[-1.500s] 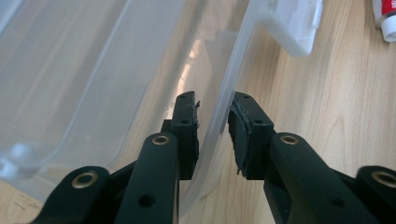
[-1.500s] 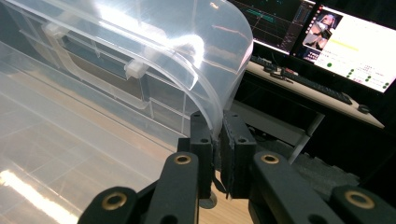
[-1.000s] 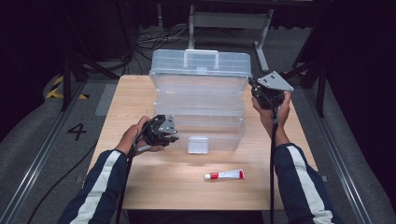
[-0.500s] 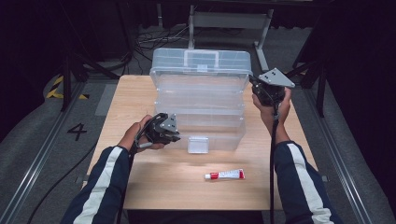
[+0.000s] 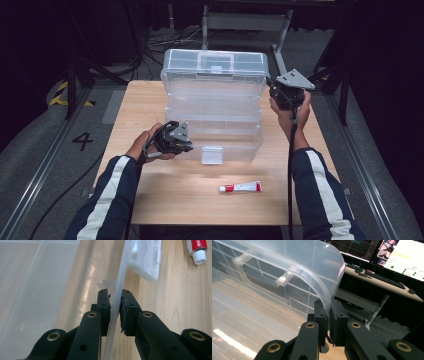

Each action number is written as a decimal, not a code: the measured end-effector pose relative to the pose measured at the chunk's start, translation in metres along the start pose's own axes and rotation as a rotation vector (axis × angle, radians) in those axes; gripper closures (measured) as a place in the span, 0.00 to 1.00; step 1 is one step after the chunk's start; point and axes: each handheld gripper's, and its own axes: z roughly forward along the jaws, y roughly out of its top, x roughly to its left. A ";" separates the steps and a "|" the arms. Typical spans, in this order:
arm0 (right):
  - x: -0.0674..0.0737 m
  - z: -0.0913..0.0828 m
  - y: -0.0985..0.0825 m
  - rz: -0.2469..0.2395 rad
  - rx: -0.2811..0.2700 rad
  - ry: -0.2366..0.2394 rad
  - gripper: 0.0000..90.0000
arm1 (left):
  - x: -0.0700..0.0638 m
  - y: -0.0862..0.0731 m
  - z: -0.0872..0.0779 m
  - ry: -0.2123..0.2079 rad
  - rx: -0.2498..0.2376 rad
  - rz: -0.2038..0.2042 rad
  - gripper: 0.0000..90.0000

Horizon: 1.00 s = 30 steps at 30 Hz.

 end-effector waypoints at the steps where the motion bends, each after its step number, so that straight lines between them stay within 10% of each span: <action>1: 0.000 0.000 0.000 0.001 0.001 0.001 0.95 | 0.000 0.000 0.000 -0.003 0.000 0.004 0.89; 30: -0.008 0.015 0.010 0.031 0.027 0.009 0.95 | -0.002 -0.004 0.000 0.018 -0.026 0.011 0.89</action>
